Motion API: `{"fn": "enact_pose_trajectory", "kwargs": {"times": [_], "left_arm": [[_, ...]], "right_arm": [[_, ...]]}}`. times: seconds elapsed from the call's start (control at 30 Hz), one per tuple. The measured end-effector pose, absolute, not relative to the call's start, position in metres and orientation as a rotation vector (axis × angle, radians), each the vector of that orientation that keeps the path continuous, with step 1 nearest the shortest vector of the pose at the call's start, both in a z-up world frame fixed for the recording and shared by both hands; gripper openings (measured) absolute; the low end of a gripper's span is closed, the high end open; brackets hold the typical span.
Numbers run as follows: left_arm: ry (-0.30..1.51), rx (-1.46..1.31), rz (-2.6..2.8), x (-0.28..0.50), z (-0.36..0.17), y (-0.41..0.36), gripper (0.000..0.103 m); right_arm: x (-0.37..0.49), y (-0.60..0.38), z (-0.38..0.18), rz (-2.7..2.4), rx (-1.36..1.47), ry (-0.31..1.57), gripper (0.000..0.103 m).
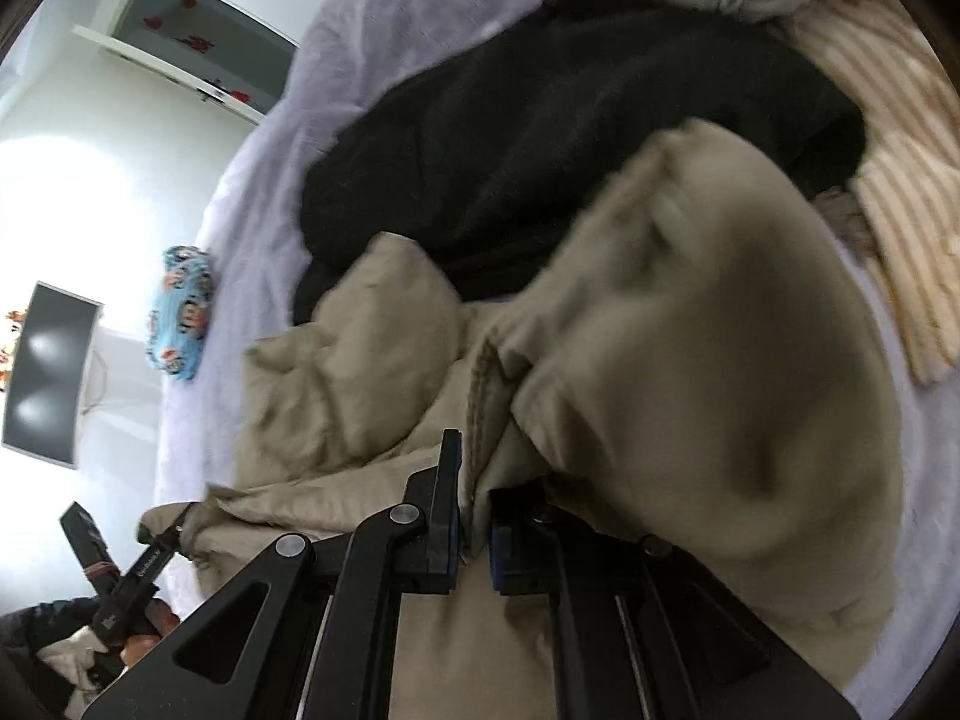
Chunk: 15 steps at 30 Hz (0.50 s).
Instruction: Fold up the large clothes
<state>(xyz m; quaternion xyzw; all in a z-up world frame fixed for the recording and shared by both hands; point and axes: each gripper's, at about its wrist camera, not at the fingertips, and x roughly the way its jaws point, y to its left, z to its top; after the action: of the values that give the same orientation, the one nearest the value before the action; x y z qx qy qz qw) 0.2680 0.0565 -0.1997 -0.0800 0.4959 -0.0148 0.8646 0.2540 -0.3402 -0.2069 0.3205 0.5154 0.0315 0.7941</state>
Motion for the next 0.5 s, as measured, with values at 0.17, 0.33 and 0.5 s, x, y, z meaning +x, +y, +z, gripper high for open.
{"fn": "enact_pose_trajectory", "kwargs": {"times": [0.17, 0.33, 0.5], "left_arm": [[1.028, -0.136, -0.013, 0.278, -0.221, 0.049, 0.013], [1.011, -0.08, -0.024, 0.267, -0.198, 0.048, 0.025], [0.876, -0.007, -0.005, 0.238, -0.156, 0.052, 0.098]], "right_arm": [[0.263, -0.34, -0.234, 0.062, 0.71, 1.104, 0.008], [0.262, -0.343, -0.224, 0.065, 0.721, 1.125, 0.009], [0.243, -0.342, -0.189, 0.088, 0.696, 1.1, 0.043]]}}
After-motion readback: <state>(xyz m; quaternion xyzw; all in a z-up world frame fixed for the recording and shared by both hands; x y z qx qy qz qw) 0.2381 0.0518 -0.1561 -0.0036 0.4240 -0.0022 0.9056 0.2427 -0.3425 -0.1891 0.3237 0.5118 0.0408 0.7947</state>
